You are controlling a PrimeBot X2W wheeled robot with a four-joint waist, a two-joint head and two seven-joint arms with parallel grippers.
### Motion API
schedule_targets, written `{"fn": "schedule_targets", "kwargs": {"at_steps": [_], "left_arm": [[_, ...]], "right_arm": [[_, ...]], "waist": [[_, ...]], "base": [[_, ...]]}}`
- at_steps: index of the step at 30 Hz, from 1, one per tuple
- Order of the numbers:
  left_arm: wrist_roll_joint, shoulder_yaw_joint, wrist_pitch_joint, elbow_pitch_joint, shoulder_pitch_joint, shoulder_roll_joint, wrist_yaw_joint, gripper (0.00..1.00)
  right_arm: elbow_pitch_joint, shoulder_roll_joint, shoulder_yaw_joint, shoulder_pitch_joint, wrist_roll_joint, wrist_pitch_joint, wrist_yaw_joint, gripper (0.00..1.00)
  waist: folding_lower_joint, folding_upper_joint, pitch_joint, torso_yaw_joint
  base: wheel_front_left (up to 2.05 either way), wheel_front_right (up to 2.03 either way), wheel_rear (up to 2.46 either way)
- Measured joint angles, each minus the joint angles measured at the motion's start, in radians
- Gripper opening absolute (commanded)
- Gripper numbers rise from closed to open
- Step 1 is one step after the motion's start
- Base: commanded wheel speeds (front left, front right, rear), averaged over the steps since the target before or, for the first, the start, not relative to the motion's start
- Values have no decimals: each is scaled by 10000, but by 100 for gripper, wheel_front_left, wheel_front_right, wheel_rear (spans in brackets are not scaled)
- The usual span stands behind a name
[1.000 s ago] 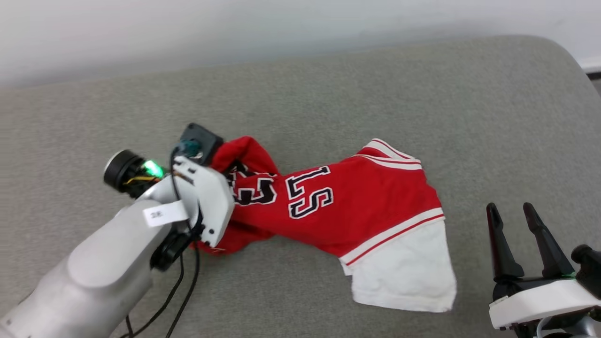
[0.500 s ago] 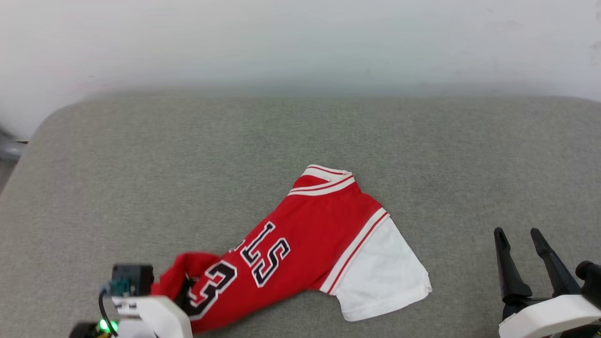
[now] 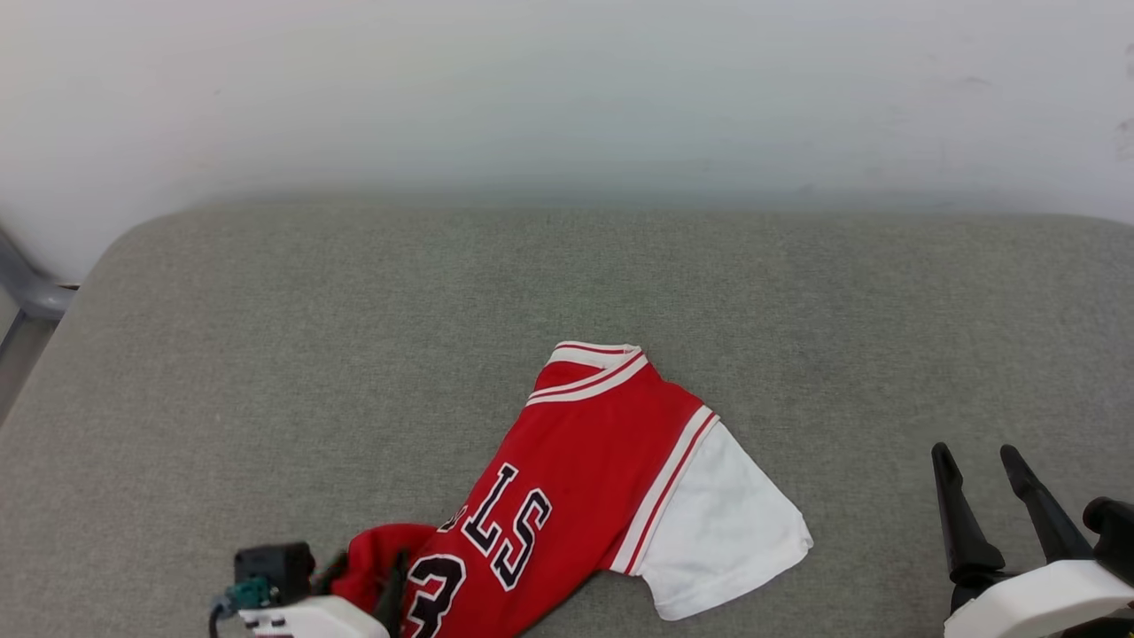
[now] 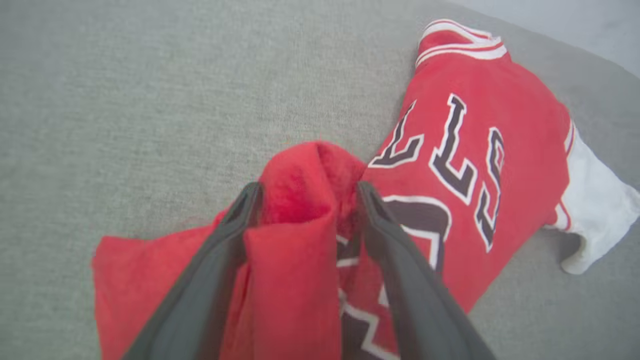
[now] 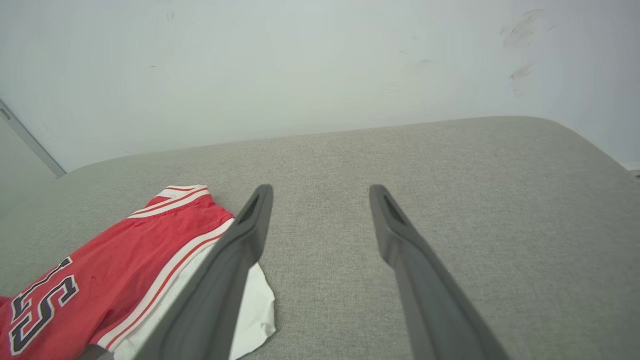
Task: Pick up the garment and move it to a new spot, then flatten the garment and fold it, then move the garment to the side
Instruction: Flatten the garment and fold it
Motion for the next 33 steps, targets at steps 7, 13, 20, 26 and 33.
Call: {"fn": "schedule_targets", "kwargs": {"at_steps": [7,13,20,26,33], "left_arm": [[1181,742,-1114,-288,-490,58,238,100],[2556,1730,-1200,-1229,-588,-157,514,100],[3649,2665,-1200,-2075,-127,-412,483,100],[4121,3028,-1202,-2366,-76,-640,228,100],[4464,3321,-1210,-2324,-105,-1112,-148,100]], "right_arm": [[31,-2,-105,15,31,144,0,100],[215,0,-328,16,81,669,0,100],[796,0,-228,39,-25,2750,0,100],[1087,-456,583,-450,107,4598,0,100],[1962,-1120,1871,-1612,485,5772,0,100]], "waist": [[0,0,-147,-143],[0,0,-112,-168],[1,0,140,-28],[1,0,548,322],[2,0,1075,807]], "base": [[0,0,0],[0,0,0],[0,0,0],[0,0,0],[0,0,0]]}}
